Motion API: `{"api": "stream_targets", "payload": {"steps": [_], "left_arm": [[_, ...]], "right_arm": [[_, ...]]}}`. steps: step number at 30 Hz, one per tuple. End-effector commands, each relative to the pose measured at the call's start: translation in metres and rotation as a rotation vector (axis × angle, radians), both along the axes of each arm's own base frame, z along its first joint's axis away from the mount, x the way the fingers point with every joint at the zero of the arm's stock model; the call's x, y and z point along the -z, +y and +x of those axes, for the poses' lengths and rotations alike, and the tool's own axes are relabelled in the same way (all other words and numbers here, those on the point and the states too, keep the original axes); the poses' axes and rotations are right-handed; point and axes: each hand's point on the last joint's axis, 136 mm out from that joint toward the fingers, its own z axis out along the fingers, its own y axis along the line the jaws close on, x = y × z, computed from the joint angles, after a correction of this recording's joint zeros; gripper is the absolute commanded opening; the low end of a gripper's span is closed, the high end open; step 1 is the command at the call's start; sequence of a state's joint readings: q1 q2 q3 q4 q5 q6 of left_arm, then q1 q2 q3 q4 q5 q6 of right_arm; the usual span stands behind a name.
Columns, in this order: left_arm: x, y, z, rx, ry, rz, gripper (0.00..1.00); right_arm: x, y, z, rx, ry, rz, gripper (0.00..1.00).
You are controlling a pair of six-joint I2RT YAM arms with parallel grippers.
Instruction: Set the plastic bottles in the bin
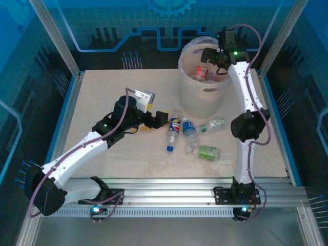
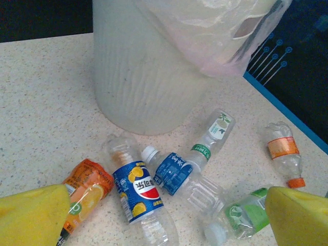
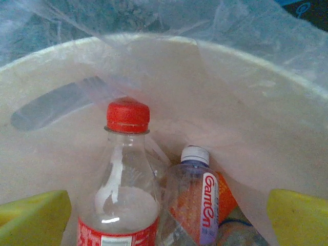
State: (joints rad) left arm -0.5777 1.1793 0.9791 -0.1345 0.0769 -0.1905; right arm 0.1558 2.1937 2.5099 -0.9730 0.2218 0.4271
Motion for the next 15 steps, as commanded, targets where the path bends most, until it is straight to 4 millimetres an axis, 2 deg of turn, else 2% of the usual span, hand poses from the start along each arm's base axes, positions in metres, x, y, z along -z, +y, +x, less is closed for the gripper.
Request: {"api": "stream_targets", "payload": {"steps": [1, 9, 15], "left_arm": [[0.002, 0.01, 0.006, -0.067, 0.034, 0.003, 0.99], [0.026, 0.031, 0.006, -0.134, 0.108, 0.077, 0.99], [0.053, 0.055, 0.004, -0.156, 0.193, 0.219, 0.99]], "right_arm": [[-0.037, 0.006, -0.023, -0.031, -0.051, -0.064, 1.0], [-0.064, 0.031, -0.061, -0.119, -0.082, -0.081, 1.0], [-0.074, 0.046, -0.104, -0.183, -0.093, -0.069, 1.0]]}}
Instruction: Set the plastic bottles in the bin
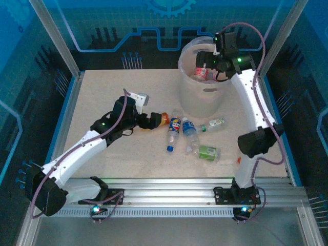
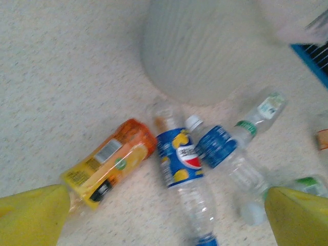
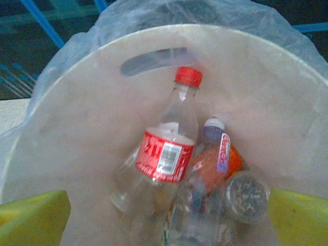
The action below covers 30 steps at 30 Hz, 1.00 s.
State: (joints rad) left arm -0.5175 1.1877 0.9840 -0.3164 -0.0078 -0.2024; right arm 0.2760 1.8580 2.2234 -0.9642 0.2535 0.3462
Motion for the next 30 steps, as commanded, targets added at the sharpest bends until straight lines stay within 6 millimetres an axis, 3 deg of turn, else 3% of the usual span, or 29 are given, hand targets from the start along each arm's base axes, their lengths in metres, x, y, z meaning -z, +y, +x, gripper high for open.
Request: {"api": "stream_targets", "payload": {"steps": [1, 7, 13, 18, 30], "left_arm": [[0.019, 0.018, -0.002, -0.008, 0.077, 0.127, 0.99], [0.049, 0.029, 0.004, 0.029, 0.17, 0.299, 0.99], [0.083, 0.031, 0.019, 0.081, 0.241, 0.446, 0.99], [0.106, 0.029, 0.034, 0.111, 0.301, 0.533, 0.99], [0.141, 0.032, 0.061, 0.161, 0.37, 0.687, 0.99]], "right_arm": [[-0.011, 0.007, -0.026, -0.042, -0.024, 0.007, 1.0], [-0.002, 0.004, -0.063, -0.03, -0.033, 0.053, 1.0], [0.008, -0.005, -0.085, 0.007, -0.032, 0.077, 1.0], [0.01, -0.01, -0.094, 0.02, -0.03, 0.074, 1.0], [0.01, -0.015, -0.098, 0.039, -0.034, 0.075, 1.0]]}}
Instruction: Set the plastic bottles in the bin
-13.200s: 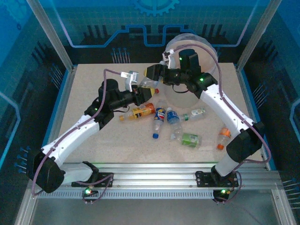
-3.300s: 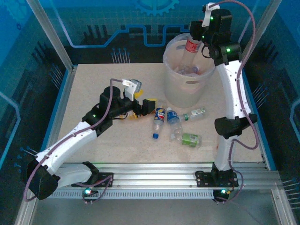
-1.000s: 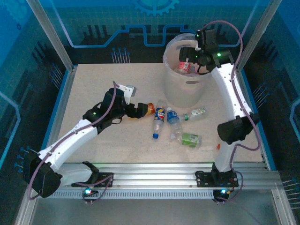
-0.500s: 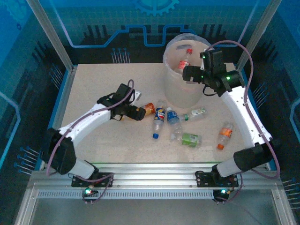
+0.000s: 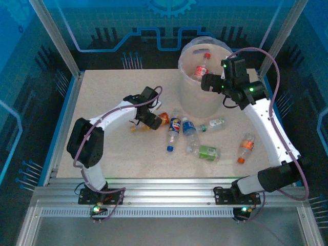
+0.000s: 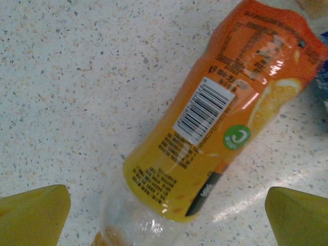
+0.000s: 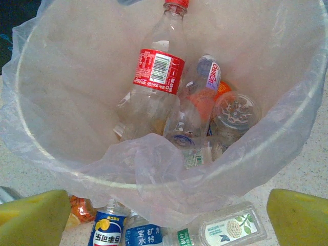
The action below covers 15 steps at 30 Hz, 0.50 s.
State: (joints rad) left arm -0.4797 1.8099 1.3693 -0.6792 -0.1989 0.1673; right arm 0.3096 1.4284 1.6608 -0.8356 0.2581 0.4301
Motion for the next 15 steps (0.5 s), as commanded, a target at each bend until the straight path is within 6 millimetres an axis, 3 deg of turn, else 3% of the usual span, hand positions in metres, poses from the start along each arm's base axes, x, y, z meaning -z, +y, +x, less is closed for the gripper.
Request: {"api": "stream_targets", "payload": {"steps": [1, 15], "left_arm": [[0.008, 0.01, 0.002, 0.022, 0.039, 0.067, 0.99], [0.044, 0.029, 0.002, -0.056, 0.132, 0.072, 0.99]], "right_arm": [[-0.012, -0.001, -0.003, 0.02, -0.045, 0.012, 1.0], [-0.013, -0.004, -0.006, 0.029, -0.055, 0.01, 1.0]]}}
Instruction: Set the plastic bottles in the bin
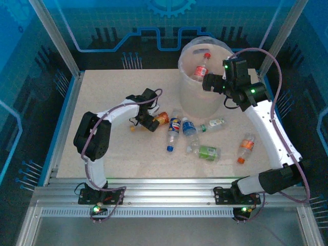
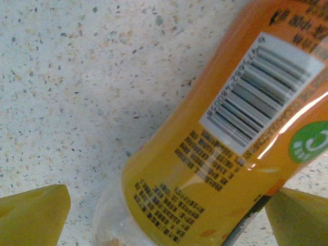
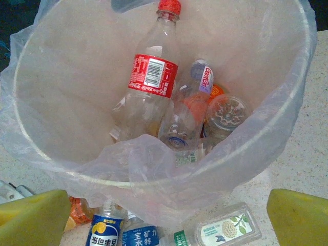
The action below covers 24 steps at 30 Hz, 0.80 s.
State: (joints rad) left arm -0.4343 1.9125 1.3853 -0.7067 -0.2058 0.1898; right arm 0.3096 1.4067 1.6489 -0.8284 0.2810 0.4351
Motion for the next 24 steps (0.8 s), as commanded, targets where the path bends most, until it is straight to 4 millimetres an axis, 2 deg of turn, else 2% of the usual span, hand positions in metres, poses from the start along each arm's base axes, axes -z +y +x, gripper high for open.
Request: {"api": "stream_targets", "payload": {"steps": [1, 7, 13, 20, 24], "left_arm": [[0.009, 0.011, 0.0, -0.045, 0.038, 0.007, 0.99], [0.022, 0.022, -0.002, -0.128, 0.074, -0.019, 0.95], [0.034, 0.017, -0.002, -0.144, 0.105, -0.061, 0.87], [0.044, 0.012, -0.005, -0.168, 0.139, -0.088, 0.72], [0.043, 0.012, -0.006, -0.175, 0.136, -0.098, 0.58]], "right_arm": [[-0.007, 0.002, -0.002, 0.007, -0.033, 0.015, 1.0], [-0.006, 0.002, -0.001, 0.007, -0.031, 0.017, 1.0], [-0.005, 0.005, 0.002, 0.0, -0.027, 0.025, 1.0], [-0.003, 0.006, 0.003, -0.002, -0.019, 0.023, 1.0], [-0.001, 0.007, 0.003, -0.006, -0.012, 0.027, 1.0]]}}
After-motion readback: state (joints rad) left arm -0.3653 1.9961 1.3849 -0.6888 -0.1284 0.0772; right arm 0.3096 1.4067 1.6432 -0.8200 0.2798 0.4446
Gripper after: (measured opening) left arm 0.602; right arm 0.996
